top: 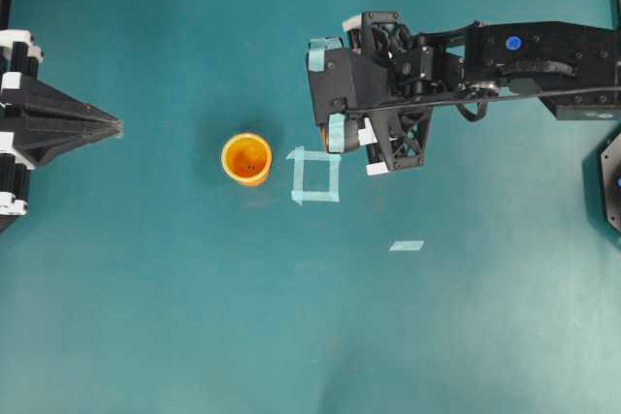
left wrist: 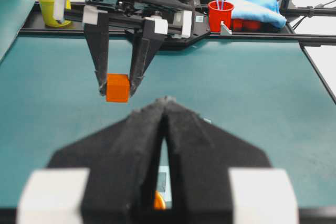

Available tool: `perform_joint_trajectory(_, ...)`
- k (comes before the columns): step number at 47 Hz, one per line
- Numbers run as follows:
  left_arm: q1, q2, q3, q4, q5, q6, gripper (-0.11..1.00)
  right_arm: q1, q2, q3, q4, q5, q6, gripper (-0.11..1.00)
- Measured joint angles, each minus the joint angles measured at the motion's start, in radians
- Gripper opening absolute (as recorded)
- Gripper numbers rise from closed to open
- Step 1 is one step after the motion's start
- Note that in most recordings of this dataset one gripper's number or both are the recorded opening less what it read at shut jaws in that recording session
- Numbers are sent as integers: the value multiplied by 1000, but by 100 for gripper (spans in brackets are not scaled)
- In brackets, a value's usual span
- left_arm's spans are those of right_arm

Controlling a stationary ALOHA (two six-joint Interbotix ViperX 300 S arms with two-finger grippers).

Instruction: Lift the orange block with right arm.

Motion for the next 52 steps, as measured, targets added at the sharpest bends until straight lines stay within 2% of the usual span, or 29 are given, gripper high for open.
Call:
perform_joint_trajectory(22, 0, 2, 0, 0, 0, 0, 0, 0, -2, -25, 2, -2, 69, 41)
perform_joint_trajectory(52, 0, 2, 0, 0, 0, 0, 0, 0, 0, -63, 2, 35, 69, 41)
